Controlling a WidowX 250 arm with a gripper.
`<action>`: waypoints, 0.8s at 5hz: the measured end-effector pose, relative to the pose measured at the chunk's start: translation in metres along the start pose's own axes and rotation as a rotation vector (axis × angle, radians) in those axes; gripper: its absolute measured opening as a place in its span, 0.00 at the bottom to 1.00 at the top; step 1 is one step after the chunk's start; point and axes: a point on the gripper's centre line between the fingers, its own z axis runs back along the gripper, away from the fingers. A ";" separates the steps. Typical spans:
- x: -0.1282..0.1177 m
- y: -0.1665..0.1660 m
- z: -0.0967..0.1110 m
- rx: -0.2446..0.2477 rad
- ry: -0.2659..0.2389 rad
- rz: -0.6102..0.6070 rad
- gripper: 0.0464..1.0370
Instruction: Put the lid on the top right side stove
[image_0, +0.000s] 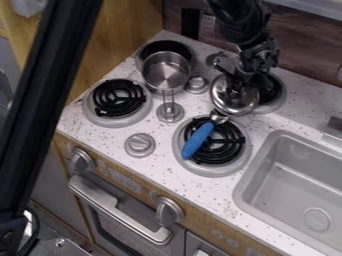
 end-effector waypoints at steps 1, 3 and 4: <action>0.008 -0.016 -0.009 -0.027 -0.011 -0.020 0.23; 0.014 -0.035 -0.025 -0.074 0.005 -0.031 0.27; 0.011 -0.030 -0.026 -0.044 0.021 -0.047 0.57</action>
